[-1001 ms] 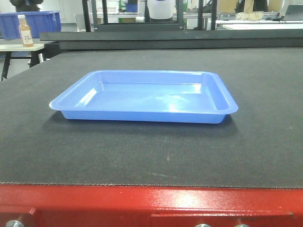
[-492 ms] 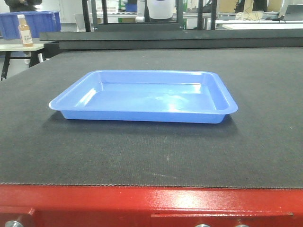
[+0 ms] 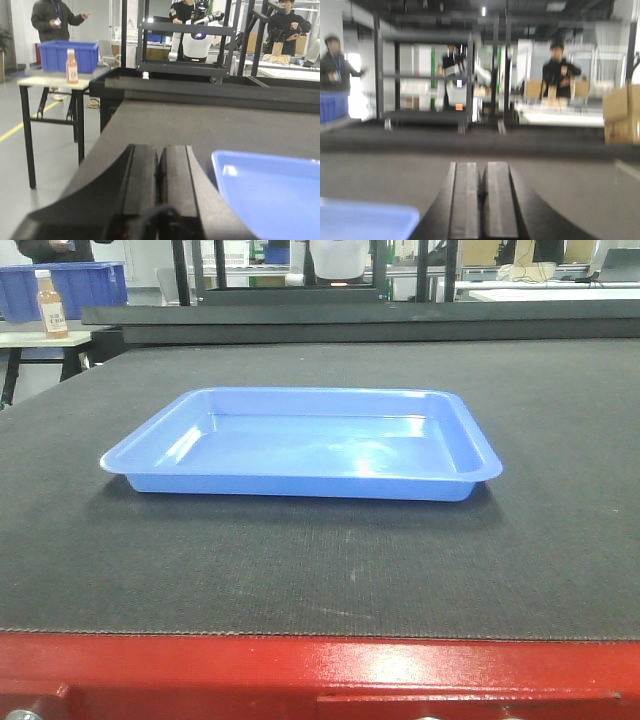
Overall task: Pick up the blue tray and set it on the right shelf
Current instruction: 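Lower both grippers toward the short ends of the blue tray, then close both grippers on opposite rims of the blue tray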
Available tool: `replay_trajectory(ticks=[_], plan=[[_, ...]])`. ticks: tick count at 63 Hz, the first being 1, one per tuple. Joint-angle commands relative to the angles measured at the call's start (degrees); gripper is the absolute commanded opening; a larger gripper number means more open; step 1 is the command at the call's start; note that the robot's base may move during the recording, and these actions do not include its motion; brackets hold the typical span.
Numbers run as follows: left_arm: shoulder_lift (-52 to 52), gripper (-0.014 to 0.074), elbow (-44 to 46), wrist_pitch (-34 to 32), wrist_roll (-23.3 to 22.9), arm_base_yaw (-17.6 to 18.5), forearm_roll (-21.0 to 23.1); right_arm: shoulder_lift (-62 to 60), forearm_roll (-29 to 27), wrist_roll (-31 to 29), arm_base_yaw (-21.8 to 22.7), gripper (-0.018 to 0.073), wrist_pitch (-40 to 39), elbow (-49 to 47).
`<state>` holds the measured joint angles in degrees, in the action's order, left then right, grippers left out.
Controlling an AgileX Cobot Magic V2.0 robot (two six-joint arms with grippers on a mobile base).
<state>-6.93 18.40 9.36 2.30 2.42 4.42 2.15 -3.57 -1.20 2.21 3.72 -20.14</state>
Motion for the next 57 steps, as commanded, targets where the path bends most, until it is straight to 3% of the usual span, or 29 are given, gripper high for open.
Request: replay_trajectory(ticks=[1, 11, 18, 29, 42, 57], plan=[[-6.59, 0.0053, 9.44, 0.36, -0.05, -0.05, -0.89, 5.54, -0.09, -0.28, -0.07, 0.0167, -2.69, -6.49], [-18.50, 0.0321, 19.56, 2.66, -0.05, 0.16, -0.89, 16.48, -0.09, -0.28, -0.07, 0.0475, -3.00, -12.56], [-25.80, 0.0349, 23.52, 2.39, -0.05, 2.86, -0.89, 24.23, -0.09, -0.28, -0.46, 0.0596, -2.43, -16.66], [-38.22, 0.0349, 32.75, 9.81, -0.05, 8.10, -0.30, 35.43, -0.09, -0.28, -7.66, 0.0613, 5.29, -26.73], [-55.05, 0.0350, 49.13, 27.59, -0.05, 12.91, -0.30, 52.46, -1.83, -0.23, -18.17, 0.0613, 25.48, -42.47], [-73.75, 0.0350, 64.16, 38.96, -0.05, 13.59, -0.85, 74.60, -1.83, 6.11, -20.07, 0.0613, 41.98, -60.50]])
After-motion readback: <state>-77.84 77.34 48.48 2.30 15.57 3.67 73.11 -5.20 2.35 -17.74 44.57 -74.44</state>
